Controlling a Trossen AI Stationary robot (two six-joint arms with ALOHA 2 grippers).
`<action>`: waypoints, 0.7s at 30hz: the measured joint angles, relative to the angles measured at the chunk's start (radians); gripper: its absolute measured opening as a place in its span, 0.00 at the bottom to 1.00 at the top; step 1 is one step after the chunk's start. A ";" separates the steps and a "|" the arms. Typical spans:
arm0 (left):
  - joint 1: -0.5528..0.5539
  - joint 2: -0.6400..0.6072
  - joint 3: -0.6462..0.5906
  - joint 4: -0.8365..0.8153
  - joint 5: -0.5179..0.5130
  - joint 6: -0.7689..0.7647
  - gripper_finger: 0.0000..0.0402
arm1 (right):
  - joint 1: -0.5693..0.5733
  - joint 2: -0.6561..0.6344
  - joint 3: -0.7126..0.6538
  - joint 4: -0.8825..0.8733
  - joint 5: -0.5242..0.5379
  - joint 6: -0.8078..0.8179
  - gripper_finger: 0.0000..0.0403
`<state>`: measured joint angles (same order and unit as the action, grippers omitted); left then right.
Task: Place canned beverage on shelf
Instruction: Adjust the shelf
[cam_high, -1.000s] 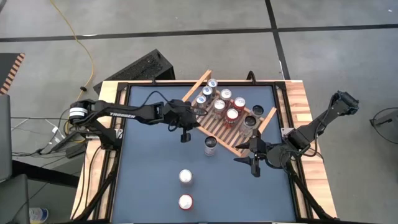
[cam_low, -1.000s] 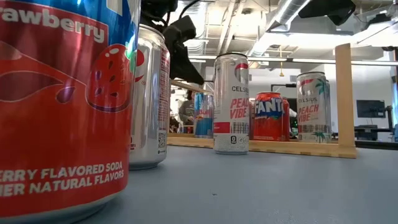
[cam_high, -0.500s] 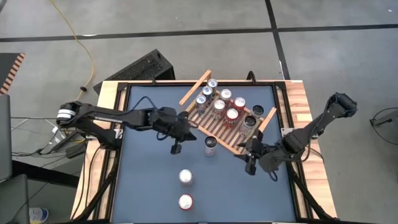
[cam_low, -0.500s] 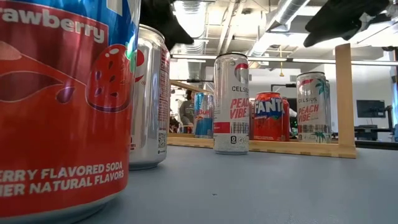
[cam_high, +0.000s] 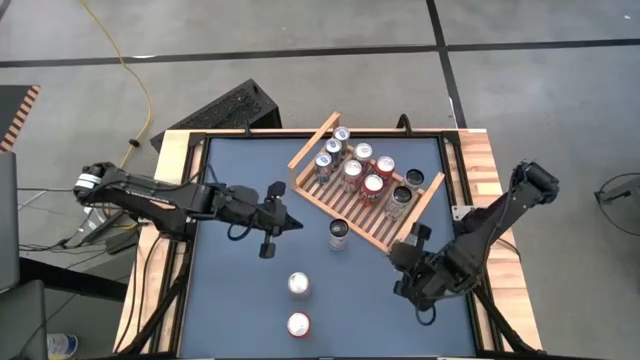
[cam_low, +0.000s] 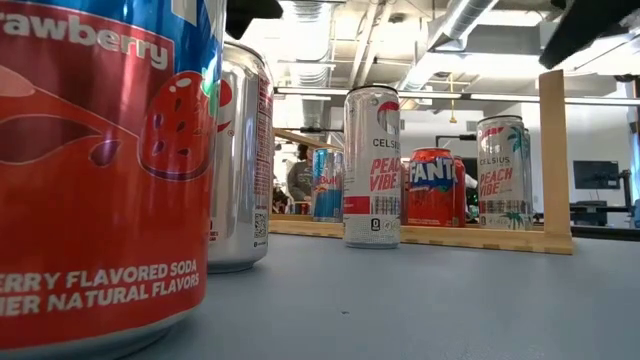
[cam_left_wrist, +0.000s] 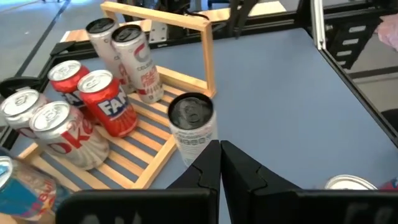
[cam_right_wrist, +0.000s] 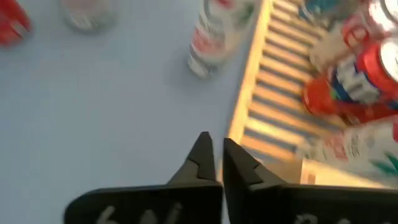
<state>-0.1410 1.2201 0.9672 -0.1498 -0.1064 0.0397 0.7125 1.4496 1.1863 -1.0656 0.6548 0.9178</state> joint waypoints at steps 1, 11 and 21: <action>-0.008 0.000 0.000 -0.001 -0.006 0.002 0.00 | 0.002 0.018 0.014 -0.031 0.000 0.019 0.01; -0.038 0.005 0.000 -0.002 -0.020 0.003 0.00 | -0.014 0.111 0.046 -0.193 -0.011 0.156 0.00; -0.046 0.005 0.000 -0.003 -0.019 0.001 0.00 | -0.035 0.110 0.046 -0.298 -0.026 0.260 0.00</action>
<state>-0.1871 1.2255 0.9672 -0.1528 -0.1249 0.0406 0.6775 1.5593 1.2327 -1.3637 0.6293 1.1778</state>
